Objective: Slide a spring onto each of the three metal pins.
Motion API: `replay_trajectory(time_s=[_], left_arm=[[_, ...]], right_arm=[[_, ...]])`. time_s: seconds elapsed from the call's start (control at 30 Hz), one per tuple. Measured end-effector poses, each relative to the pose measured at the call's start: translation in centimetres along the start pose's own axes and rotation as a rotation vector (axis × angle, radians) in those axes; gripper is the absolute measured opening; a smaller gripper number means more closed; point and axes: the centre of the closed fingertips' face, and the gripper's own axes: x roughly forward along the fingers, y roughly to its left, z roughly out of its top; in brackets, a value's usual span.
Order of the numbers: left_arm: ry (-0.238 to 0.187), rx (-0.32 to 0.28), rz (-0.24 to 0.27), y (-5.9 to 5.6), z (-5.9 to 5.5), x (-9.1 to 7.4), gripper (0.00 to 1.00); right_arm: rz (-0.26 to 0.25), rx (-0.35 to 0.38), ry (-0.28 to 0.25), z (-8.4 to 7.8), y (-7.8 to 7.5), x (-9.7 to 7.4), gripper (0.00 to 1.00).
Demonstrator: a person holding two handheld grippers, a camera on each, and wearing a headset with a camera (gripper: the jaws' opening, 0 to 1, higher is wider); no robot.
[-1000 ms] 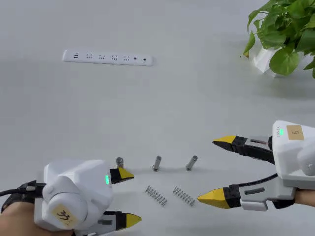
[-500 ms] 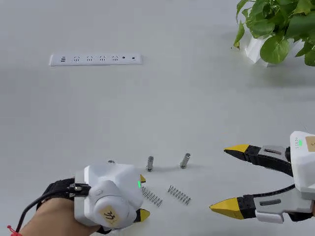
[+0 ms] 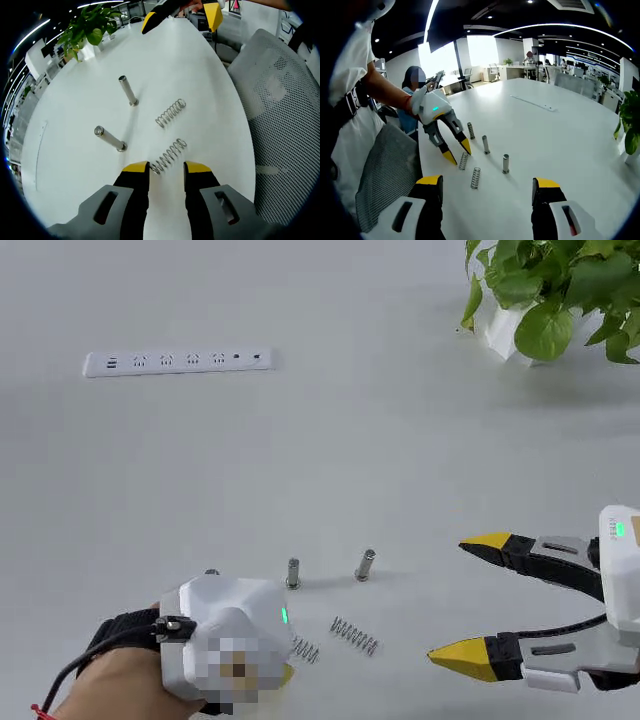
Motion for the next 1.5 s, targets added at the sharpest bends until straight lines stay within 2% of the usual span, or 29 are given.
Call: replay_trajectory(time_s=[0.17, 0.33, 0.67, 0.9, 0.97, 1.07, 1.5], left_arm=[[0.004, -0.032, 0.007, -0.2, -0.4, -0.2, 0.18], [0.006, -0.036, 0.005, -0.7, -0.7, -0.4, 0.10], [0.007, -0.019, 0.011, -0.7, -0.6, -0.4, 0.10], [0.015, -0.036, 0.009, -0.7, -0.6, -0.4, 0.10], [0.022, -0.057, 0.001, -1.0, -0.8, -0.4, 0.07], [0.019, -0.042, 0.004, -0.9, -0.8, -0.4, 0.07], [0.003, -0.046, 0.008, -0.9, -0.7, -0.5, 0.06]], right_arm=[[0.001, -0.001, -0.002, 0.0, 0.1, 0.0, 0.71], [0.000, 0.000, -0.006, 0.1, 0.1, 0.2, 0.71], [0.002, 0.005, -0.006, -0.2, 0.7, 0.3, 0.71], [-0.002, 0.013, -0.009, -0.3, 0.9, 0.3, 0.70], [0.000, 0.012, -0.006, -0.4, 1.0, 0.3, 0.70], [0.000, 0.012, -0.003, -0.5, 1.2, 0.4, 0.70], [0.011, 0.020, 0.000, -0.7, 1.6, 0.7, 0.70]])
